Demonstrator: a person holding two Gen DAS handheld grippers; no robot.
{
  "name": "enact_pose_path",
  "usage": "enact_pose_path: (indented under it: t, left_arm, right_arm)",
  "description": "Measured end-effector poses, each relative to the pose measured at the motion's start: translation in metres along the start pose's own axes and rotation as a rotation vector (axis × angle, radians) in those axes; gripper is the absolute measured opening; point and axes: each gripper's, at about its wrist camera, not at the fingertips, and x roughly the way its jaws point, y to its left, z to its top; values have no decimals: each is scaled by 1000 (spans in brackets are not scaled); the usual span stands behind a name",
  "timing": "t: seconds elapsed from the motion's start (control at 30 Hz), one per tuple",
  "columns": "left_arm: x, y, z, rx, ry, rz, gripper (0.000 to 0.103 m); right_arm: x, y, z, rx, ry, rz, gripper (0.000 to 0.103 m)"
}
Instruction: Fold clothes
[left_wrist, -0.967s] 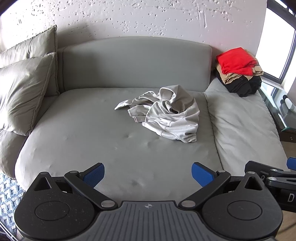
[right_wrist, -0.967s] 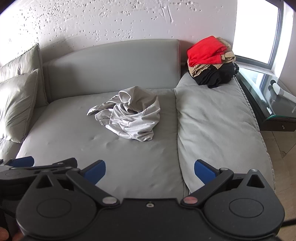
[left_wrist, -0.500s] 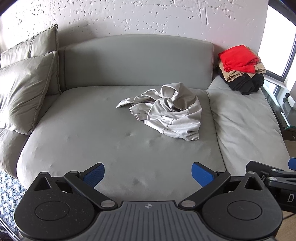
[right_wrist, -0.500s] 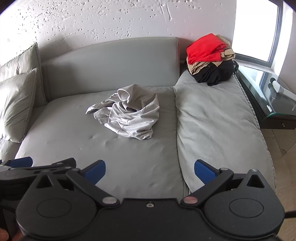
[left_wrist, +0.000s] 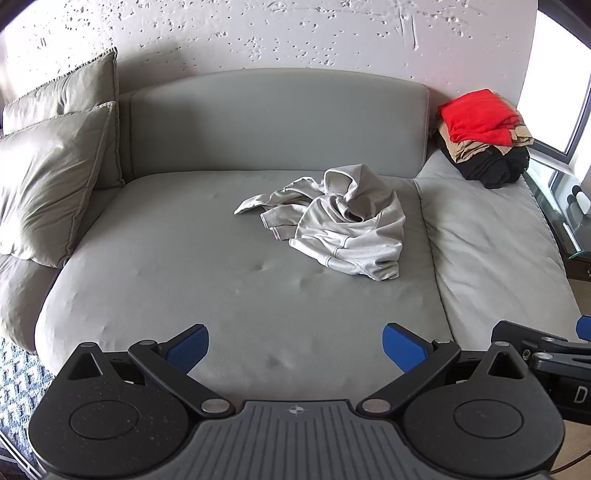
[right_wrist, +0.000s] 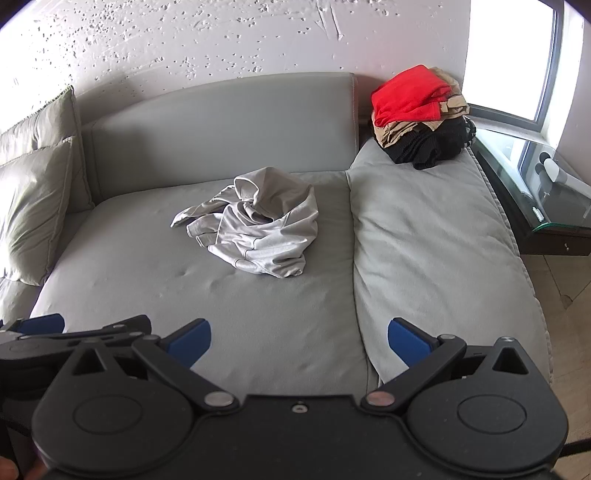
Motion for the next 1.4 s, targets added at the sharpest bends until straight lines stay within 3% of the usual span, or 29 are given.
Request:
enact_pose_path:
  t: [1.27, 1.4]
  left_arm:
    - [5, -2, -3, -3, 7, 22, 102]
    - [10, 4, 0, -9, 18, -10, 102]
  right_arm:
    - [8, -3, -1, 12, 20, 17, 103]
    - [13, -4, 1, 21, 25, 28, 103]
